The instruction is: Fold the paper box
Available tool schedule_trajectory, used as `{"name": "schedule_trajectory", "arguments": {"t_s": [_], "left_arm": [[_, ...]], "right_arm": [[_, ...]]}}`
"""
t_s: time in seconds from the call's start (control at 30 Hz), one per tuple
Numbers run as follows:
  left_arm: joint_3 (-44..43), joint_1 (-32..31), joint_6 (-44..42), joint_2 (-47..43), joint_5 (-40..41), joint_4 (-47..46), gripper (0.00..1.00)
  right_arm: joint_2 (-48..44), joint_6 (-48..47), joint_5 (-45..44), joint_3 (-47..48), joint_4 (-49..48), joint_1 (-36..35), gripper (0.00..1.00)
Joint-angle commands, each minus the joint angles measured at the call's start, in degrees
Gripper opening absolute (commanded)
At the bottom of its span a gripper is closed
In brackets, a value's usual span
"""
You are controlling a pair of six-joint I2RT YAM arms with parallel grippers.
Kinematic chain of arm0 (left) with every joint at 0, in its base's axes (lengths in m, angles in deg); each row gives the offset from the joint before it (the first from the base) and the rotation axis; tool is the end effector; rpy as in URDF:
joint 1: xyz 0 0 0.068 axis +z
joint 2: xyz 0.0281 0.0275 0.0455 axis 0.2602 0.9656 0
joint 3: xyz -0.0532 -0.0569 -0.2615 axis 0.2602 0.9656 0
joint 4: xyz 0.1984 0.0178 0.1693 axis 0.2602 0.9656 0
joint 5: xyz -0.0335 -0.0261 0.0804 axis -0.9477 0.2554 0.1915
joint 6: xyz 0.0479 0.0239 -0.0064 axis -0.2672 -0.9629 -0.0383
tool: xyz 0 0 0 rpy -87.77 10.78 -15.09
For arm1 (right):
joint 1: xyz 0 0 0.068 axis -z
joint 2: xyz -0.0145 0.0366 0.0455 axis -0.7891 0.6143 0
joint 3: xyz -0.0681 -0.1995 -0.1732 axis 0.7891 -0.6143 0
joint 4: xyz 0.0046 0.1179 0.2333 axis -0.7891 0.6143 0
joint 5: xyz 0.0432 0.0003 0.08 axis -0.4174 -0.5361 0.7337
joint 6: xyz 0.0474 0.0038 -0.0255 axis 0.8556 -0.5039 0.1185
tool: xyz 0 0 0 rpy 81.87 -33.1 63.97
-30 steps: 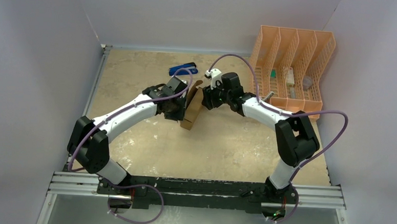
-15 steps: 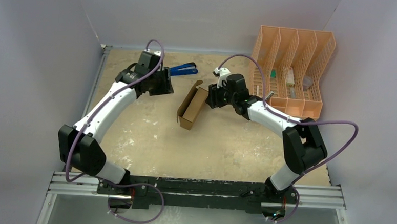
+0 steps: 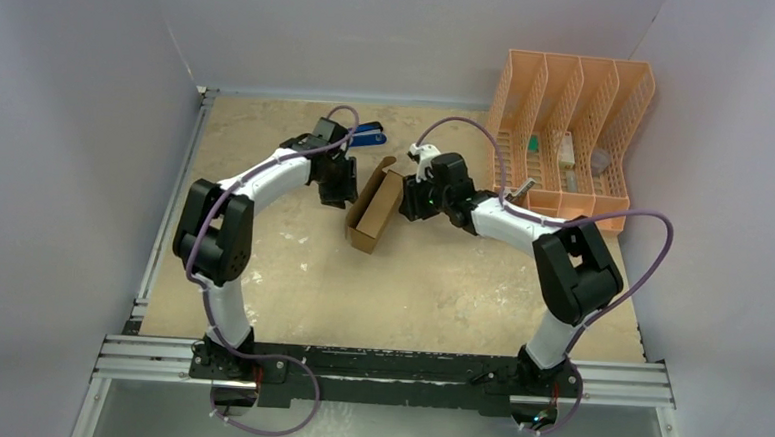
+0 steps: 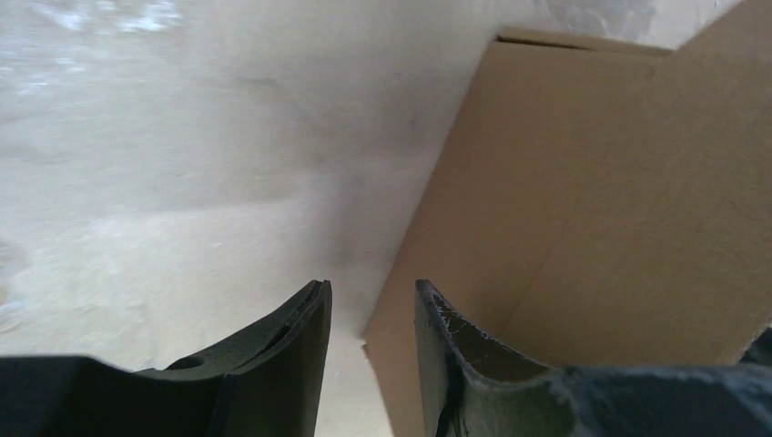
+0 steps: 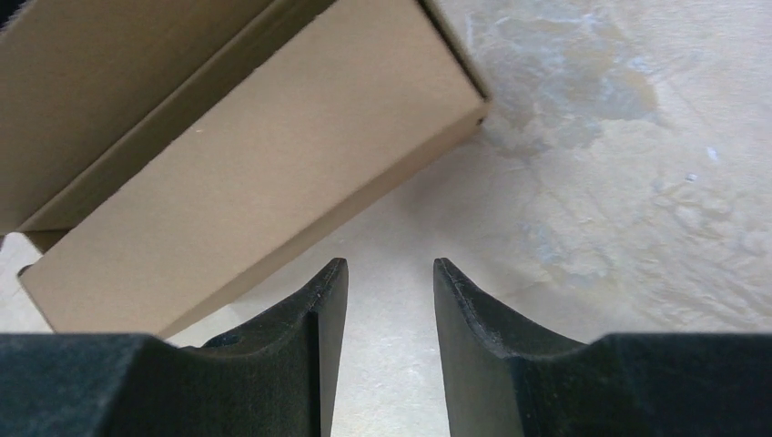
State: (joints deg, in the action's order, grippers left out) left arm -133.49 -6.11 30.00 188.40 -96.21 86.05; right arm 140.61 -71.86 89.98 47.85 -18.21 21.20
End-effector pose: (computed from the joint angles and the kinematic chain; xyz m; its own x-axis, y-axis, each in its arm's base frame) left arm 0.3632 -0.1464 0.2148 -0.9236 -0.1765 -0.3402 -0.0505 0.9359 -0.3486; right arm 0.3273 0.2032 0.2094 -0.5464 -0.1447 -0.8249 -0.5529 0.8022 0.2255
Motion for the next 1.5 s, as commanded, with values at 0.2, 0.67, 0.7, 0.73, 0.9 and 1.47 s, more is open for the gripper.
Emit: {"name": "schedule_trajectory", "arguments": {"t_s": [0.2, 0.67, 0.7, 0.73, 0.9, 1.47], "left_arm": [[-0.84, -7.14, -0.14, 0.94, -7.19, -5.73, 0.37], [3.95, -7.9, -5.77, -1.18, -5.89, -3.6, 0.37], [3.18, -7.9, -6.98, -0.57, -6.18, -3.1, 0.37], [2.25, -7.9, -8.21, 0.1, -6.87, -2.64, 0.37], [-1.36, -8.05, -11.81, 2.52, -11.68, -1.84, 0.37], [-7.68, -8.3, -19.76, 7.51, -9.94, 1.04, 0.4]], "right_arm": [[0.25, 4.25, 3.87, 3.68, -5.23, -5.94, 0.43], [-4.5, 8.78, 2.38, -2.34, -5.63, -10.08, 0.43], [-4.9, 9.13, 2.63, -2.87, -5.84, -10.63, 0.43], [-5.09, 9.52, 2.93, -3.28, -6.15, -11.04, 0.43], [-5.01, 9.45, 2.65, -2.94, -6.01, -14.36, 0.43], [-10.23, 11.03, -3.93, -6.17, -1.68, -17.38, 0.43]]}}
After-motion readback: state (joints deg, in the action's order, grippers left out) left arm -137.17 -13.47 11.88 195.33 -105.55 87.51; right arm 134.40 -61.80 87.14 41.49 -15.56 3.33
